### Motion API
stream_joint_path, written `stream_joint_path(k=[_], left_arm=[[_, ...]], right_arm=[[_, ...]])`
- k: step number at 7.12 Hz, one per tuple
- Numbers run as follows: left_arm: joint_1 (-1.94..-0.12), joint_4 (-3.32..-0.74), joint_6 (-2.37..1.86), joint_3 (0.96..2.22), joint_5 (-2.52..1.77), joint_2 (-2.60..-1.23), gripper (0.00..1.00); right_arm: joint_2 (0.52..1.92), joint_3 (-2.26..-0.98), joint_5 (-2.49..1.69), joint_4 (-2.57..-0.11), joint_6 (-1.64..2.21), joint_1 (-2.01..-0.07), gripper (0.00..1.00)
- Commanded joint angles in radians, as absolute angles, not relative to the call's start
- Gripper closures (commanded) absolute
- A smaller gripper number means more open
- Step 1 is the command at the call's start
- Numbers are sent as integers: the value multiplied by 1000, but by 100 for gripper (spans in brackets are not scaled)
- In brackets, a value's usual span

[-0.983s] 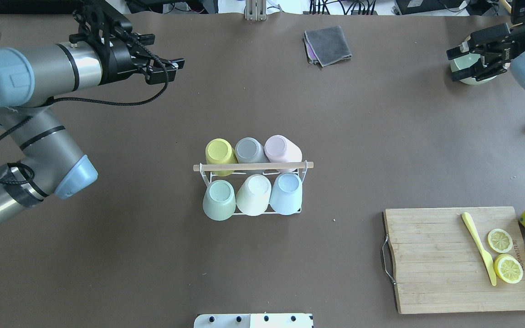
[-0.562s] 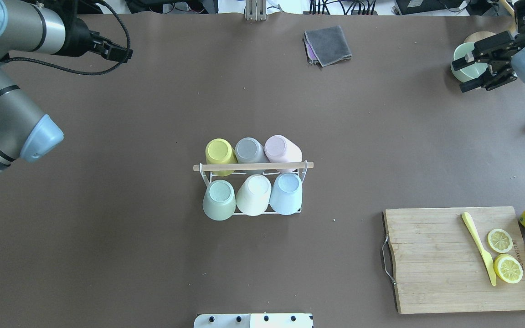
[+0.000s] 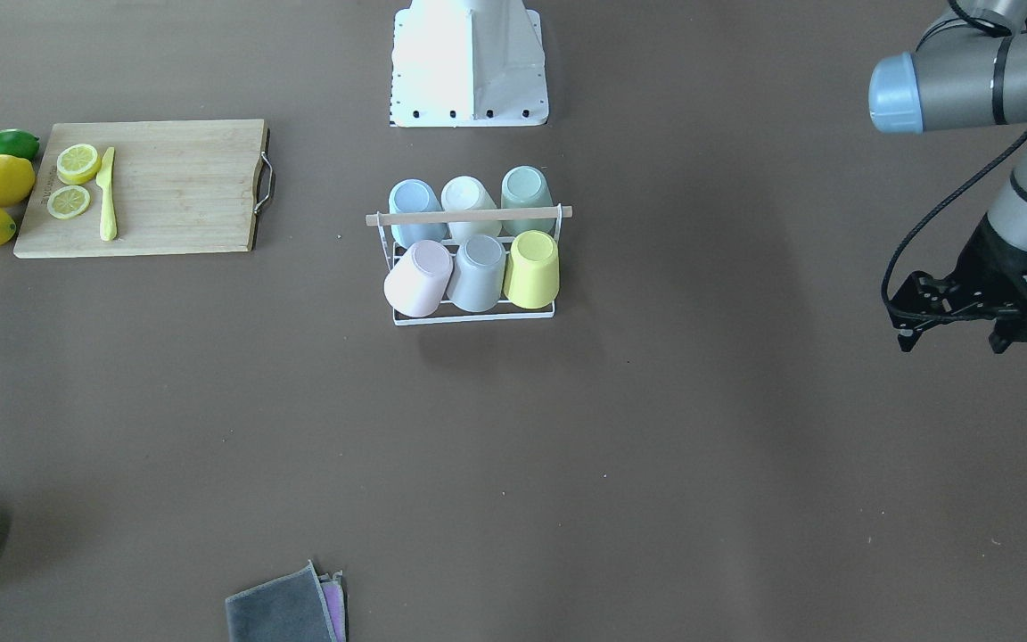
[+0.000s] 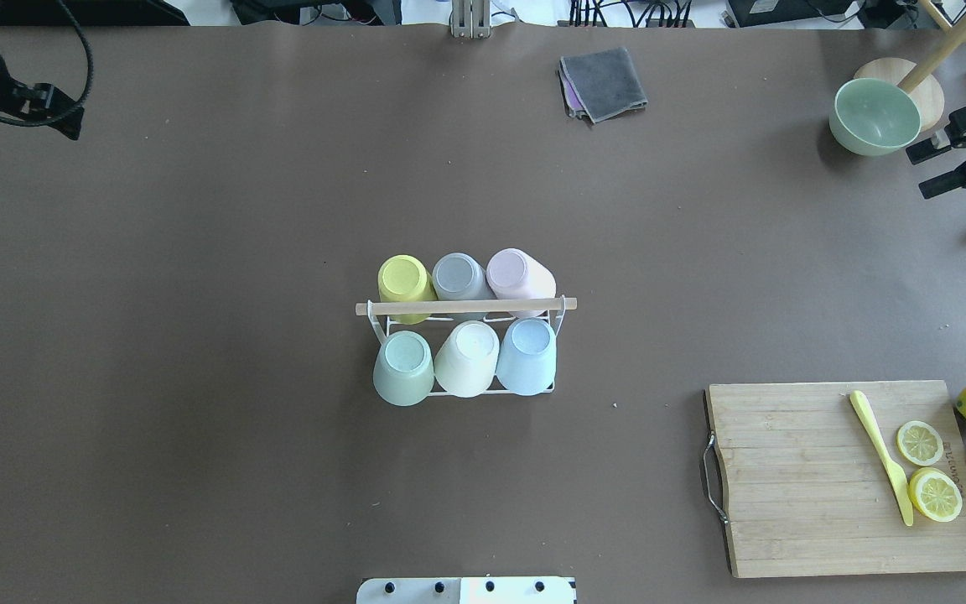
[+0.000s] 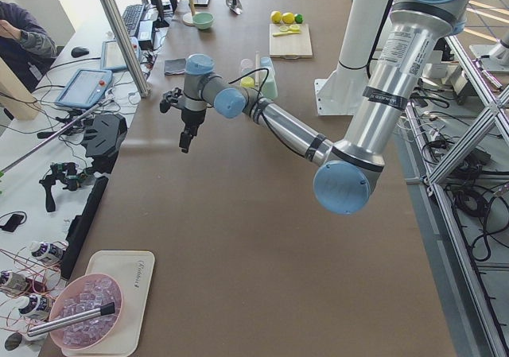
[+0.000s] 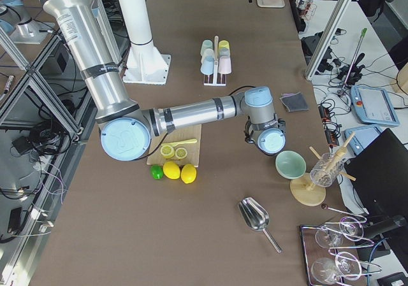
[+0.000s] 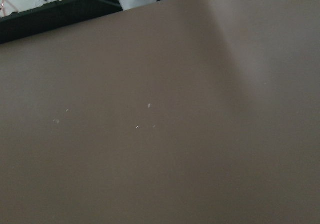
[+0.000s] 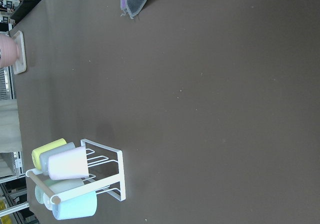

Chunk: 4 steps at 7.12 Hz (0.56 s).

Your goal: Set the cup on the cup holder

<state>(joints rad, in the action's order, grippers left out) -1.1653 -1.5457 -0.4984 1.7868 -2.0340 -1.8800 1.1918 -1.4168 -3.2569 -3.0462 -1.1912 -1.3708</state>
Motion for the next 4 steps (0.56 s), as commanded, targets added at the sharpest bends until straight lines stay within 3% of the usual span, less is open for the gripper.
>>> stream_joint_path(k=[1, 4], left_arm=[[-1297, -1474, -320, 1818, -2109, -1745, 3], [-1506, -1488, -64, 1812, -2235, -1558, 3]], right_arm=[[1192, -1425, -3260, -3102, -1093, -1378, 0], [1186, -1433, -3281, -3103, -817, -1373, 0]])
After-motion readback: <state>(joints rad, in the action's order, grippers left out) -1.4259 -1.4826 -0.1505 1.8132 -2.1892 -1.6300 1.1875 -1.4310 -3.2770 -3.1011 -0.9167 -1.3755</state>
